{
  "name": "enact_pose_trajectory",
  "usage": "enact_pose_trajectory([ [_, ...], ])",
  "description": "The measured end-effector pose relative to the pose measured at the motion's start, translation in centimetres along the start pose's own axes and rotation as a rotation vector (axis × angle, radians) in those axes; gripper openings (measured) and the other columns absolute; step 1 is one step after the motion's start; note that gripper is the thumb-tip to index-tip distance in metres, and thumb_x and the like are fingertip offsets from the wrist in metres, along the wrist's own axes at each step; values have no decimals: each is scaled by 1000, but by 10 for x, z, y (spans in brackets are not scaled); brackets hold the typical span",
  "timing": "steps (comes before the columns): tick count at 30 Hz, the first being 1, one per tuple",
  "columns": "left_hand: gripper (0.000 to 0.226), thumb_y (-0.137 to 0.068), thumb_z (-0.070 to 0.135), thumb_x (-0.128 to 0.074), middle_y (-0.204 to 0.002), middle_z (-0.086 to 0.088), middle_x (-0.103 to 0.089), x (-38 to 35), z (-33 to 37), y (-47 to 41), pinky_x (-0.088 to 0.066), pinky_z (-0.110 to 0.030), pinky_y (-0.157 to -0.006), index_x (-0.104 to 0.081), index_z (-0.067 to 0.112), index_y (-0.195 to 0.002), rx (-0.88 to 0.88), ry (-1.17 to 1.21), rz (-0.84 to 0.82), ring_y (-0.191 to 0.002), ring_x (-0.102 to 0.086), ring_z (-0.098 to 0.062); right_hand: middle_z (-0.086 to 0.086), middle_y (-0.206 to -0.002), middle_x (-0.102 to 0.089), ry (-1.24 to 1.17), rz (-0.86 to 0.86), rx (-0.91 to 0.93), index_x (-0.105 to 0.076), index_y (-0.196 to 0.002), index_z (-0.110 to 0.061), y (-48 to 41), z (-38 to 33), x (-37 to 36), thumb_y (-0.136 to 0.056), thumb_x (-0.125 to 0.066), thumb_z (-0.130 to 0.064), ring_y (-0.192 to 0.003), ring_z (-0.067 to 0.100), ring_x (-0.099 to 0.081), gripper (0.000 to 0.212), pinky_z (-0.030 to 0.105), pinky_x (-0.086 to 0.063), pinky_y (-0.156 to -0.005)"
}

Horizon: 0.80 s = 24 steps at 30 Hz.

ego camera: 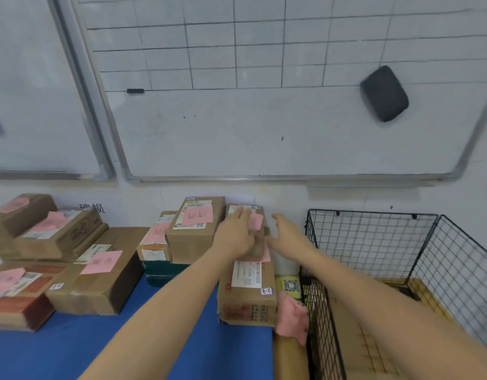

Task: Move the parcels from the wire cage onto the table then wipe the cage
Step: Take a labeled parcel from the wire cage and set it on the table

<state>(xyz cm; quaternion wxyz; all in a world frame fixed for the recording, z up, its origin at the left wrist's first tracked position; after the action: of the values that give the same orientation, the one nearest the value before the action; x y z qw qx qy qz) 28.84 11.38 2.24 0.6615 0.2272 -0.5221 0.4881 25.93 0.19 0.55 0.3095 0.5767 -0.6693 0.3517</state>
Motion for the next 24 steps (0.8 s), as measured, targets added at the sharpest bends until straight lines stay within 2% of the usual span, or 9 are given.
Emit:
enact_pose_trajectory([
  [2, 56, -97, 21, -45, -155, -8, -27, 12, 12, -4, -27, -37, -113, -26, 11, -149, -30, 36, 20, -140, -28, -24, 13, -141, -46, 45, 83, 13, -29, -146, -11, 9, 6, 27, -94, -57, -22, -127, 27, -47, 60, 35, -40, -99],
  [4, 55, -97, 21, -45, -153, -10, -30, 16, 30, -6, -25, -34, -112, -28, 8, -148, -70, 84, 25, -140, -29, -25, 12, -142, -46, 64, 150, 8, -30, -146, -12, 22, 18, 50, -94, -57, -24, -127, 26, -47, 60, 37, -40, -102],
  [9, 54, -97, 24, -47, -151, -12, -32, -9, 93, -9, -23, -32, -112, -31, 7, -146, -153, 129, -38, -139, -30, -25, 11, -142, -45, 21, 237, -132, -33, -145, -13, 63, 78, 95, -94, -58, -24, -118, 23, -53, 58, 32, -46, -91],
  [11, 52, -97, 24, -47, -150, -13, -33, -24, 123, -8, -24, -32, -111, -33, 6, -144, -186, 107, -74, -138, -32, -26, 11, -141, -47, 46, 222, -179, -32, -146, -12, 78, 106, 106, -94, -58, -24, -112, 24, -57, 60, 32, -45, -90],
  [15, 52, -95, 23, -49, -148, -12, -35, -58, 174, -12, -26, -31, -110, -36, 6, -143, -192, 129, -112, -135, -35, -25, 13, -122, -59, 26, 206, -250, -32, -145, -8, 106, 162, 122, -94, -57, -21, -108, 28, -61, 58, 29, -43, -86],
  [19, 53, -95, 27, -51, -150, -11, -32, -95, 195, -11, -26, -38, -112, -36, 10, -142, -117, 109, -177, -138, -32, -26, 13, -128, -57, 27, 123, -256, -33, -144, -10, 119, 199, 111, -94, -55, -21, -108, 23, -59, 56, 30, -43, -87],
  [24, 60, -94, 34, -52, -152, -13, -28, -158, 207, 0, -24, -40, -114, -31, 8, -145, 33, -11, -393, -140, -26, -28, 10, -143, -45, 82, -35, -200, -33, -144, -14, 115, 244, 95, -94, -55, -25, -122, 25, -52, 56, 36, -45, -96],
])
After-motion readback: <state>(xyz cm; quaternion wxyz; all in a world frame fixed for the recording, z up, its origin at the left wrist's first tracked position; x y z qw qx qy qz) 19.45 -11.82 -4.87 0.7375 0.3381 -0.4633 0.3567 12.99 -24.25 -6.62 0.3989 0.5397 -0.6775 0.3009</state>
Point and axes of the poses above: each hand's wrist, its own y-axis away from the middle knuckle, its own x-axis out of the back of the hand, z = x × y, the point moved 9 cm from there along -y, towards the middle knuckle
